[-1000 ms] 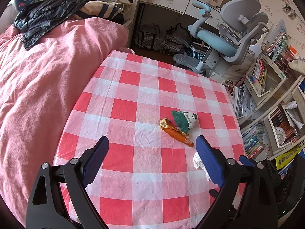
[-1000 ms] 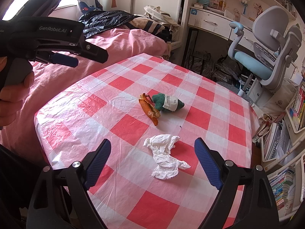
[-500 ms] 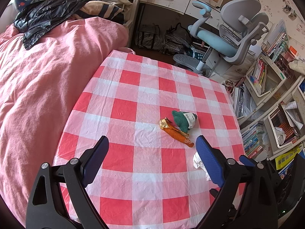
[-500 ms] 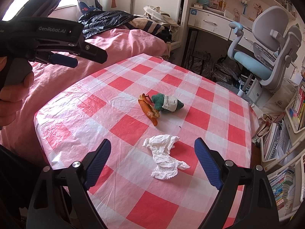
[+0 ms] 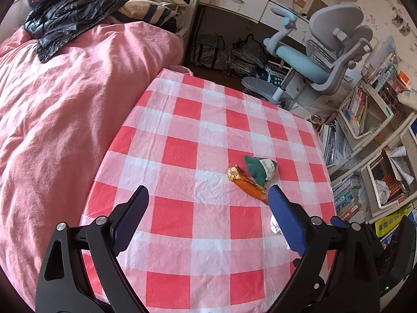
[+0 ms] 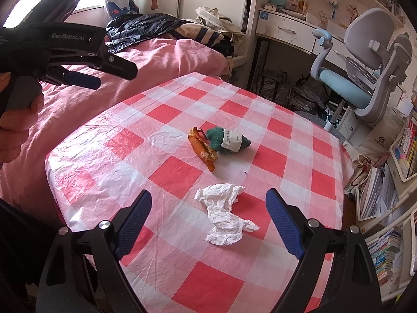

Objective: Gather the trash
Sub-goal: 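Grasp the white tissue with the right gripper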

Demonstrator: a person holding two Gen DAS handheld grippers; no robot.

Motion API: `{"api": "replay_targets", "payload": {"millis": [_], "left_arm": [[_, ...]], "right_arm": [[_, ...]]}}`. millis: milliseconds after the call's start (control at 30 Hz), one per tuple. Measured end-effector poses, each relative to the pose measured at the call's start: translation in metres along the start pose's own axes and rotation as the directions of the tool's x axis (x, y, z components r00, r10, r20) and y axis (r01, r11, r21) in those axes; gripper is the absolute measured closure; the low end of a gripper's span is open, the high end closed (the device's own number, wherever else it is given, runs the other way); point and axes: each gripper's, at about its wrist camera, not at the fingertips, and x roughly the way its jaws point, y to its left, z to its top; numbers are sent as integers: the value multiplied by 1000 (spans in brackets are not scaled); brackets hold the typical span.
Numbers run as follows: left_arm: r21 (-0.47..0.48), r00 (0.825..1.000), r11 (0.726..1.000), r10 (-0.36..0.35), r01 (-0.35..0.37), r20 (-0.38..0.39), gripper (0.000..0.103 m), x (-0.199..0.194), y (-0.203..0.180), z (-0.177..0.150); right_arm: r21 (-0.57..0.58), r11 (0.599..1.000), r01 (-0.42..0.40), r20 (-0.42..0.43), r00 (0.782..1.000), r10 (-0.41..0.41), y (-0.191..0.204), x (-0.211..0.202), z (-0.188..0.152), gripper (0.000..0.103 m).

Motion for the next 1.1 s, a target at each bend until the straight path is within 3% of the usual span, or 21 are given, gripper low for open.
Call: {"api": "replay_targets", "payload": {"millis": [267,433,600,967,1033,1100], "left_arm": [[-157,1000,988,-14,11,-21,14,6,36,1],[-46,997,999,-25,22,-78,14,29,-11,-5],[70,988,998,13,-2,-152,14,71,-70,-14],[108,967,987,139,-118,-212,17,136,-92,-5],[136,960,983,153,-123,-235,21,146,-90,-6],[147,963,985,126,-92,-239,28,147,-91,-7]], "right_arm": [[-8,1000,0,-8,1000,0,-2,3,0,17],[-5,1000,2,-54,999,-2,-11,18,-4,17],[7,1000,-27,-113,993,28,-25,38,-14,17],[-9,996,-93,-138,986,91,-43,60,-16,23],[-7,994,-108,-154,982,105,-43,65,-15,27],[-8,993,-120,-175,978,116,-42,70,-17,33]]}}
